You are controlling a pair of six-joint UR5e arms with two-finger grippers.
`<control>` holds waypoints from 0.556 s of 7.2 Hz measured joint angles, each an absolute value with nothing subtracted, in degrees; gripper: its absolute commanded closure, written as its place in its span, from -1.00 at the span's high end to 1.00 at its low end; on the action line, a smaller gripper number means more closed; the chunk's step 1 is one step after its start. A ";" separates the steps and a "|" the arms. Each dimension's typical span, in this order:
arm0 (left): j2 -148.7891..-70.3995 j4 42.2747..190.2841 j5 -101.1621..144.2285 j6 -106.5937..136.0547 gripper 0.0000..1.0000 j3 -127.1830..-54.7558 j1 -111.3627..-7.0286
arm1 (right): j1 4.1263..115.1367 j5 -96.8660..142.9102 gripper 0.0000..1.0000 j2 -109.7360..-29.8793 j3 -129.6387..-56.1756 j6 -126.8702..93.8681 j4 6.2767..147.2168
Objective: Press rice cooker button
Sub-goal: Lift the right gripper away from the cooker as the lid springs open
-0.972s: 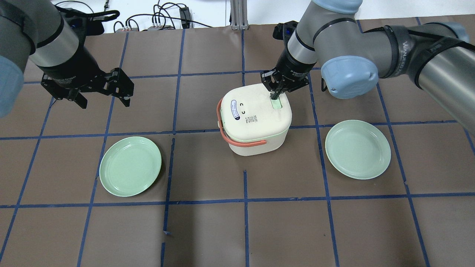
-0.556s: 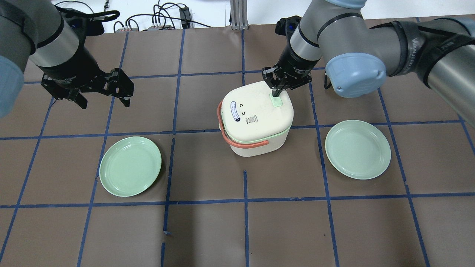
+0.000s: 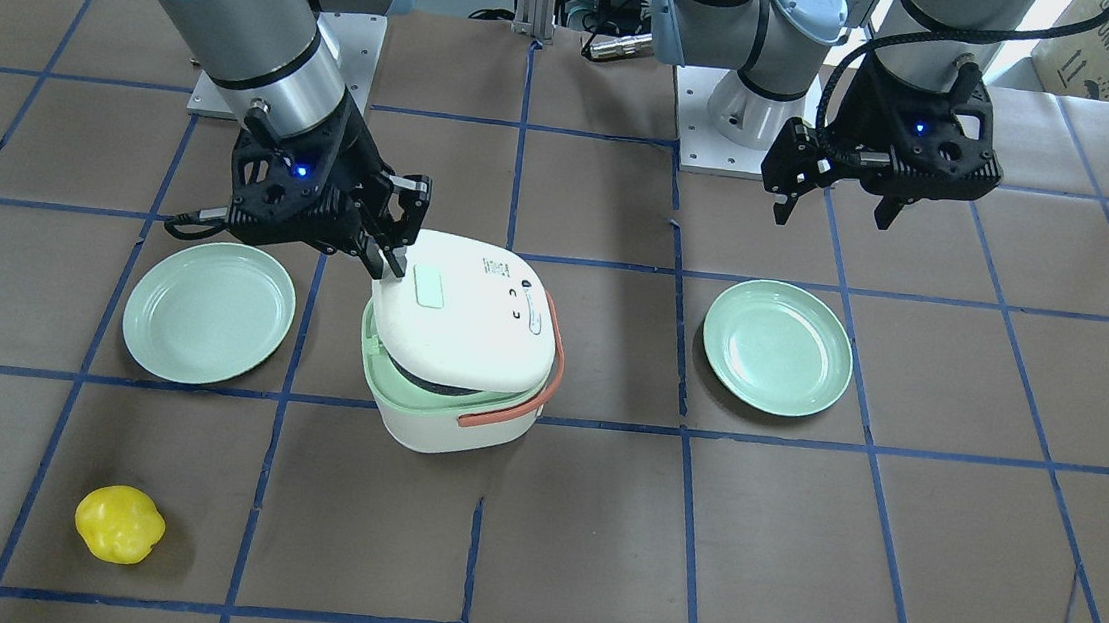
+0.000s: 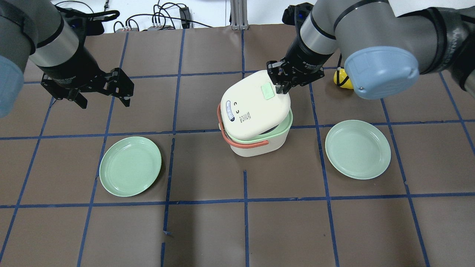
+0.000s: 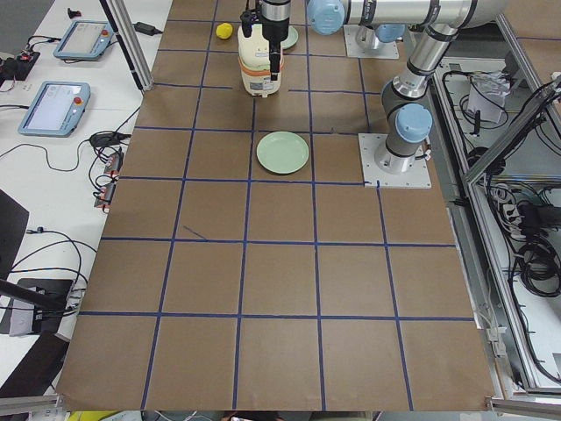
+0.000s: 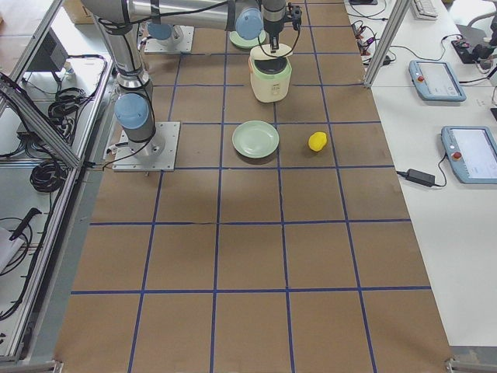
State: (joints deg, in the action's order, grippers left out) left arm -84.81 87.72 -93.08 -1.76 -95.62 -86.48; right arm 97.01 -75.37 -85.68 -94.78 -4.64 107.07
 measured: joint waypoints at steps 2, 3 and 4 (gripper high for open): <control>-84.82 87.72 -93.08 -1.76 1.00 -95.63 -86.48 | 94.29 -78.54 0.99 -89.08 -94.91 -4.40 106.49; -84.81 87.71 -93.08 -1.76 1.00 -95.62 -86.48 | 92.20 -81.53 0.99 -90.68 -94.99 -4.04 106.20; -84.82 87.72 -93.08 -1.76 1.00 -95.63 -86.49 | 90.37 -84.21 0.99 -92.19 -95.20 -3.81 106.02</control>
State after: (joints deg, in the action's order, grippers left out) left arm -84.82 87.72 -93.08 -1.76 -95.63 -86.49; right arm 90.37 -84.21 -92.19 -95.20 -3.81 106.02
